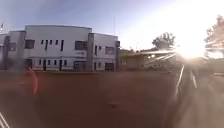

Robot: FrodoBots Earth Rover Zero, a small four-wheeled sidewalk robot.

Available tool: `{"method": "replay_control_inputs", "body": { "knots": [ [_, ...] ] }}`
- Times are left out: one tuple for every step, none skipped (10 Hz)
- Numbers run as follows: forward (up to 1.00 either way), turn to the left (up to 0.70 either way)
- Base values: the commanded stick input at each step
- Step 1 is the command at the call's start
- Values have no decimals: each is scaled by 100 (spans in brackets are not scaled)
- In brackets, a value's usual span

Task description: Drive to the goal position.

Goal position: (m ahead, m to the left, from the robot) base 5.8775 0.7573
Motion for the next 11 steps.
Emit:
{"method": "replay_control_inputs", "body": {
  "knots": [
    [100, 0],
    [100, 0],
    [100, 0],
    [100, 0],
    [100, 0],
    [100, 0],
    [100, 0],
    [100, 0],
    [100, 0],
    [100, 0],
    [100, 0]
  ]
}}
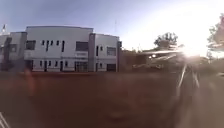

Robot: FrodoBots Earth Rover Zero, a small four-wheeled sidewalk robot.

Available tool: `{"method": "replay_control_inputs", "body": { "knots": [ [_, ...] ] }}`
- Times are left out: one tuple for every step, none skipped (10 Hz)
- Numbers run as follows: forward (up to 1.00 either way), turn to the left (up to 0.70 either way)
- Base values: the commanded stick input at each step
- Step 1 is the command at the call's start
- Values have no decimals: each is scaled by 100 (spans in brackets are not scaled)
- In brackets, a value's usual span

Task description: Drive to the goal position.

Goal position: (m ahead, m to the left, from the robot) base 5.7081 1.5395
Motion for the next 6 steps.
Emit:
{"method": "replay_control_inputs", "body": {
  "knots": [
    [100, 0],
    [100, 0],
    [100, 0],
    [100, 0],
    [100, 0],
    [100, 0]
  ]
}}
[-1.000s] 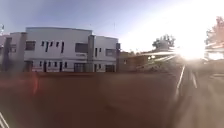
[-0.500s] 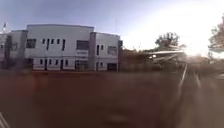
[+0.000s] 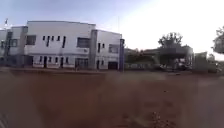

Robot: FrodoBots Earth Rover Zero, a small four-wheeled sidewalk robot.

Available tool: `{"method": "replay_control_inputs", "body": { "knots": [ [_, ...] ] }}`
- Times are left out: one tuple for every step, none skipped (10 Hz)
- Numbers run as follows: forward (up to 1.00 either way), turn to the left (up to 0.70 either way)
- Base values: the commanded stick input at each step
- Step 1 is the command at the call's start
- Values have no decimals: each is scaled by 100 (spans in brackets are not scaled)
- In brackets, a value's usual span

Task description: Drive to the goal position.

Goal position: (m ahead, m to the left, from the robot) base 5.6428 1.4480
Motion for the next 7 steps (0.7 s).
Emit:
{"method": "replay_control_inputs", "body": {
  "knots": [
    [100, 0],
    [100, 0],
    [100, 0],
    [100, 0],
    [100, 0],
    [100, 0],
    [100, 0]
  ]
}}
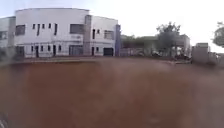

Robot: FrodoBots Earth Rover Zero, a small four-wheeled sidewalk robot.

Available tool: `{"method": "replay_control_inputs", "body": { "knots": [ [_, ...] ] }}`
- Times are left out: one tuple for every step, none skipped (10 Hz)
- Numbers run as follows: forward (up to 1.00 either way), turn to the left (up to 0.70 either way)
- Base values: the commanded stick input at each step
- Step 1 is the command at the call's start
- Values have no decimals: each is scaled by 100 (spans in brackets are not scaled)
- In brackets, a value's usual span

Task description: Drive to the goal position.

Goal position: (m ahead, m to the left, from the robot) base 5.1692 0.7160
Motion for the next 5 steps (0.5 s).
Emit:
{"method": "replay_control_inputs", "body": {
  "knots": [
    [100, 0],
    [100, 15],
    [100, 2],
    [100, 0],
    [100, 0]
  ]
}}
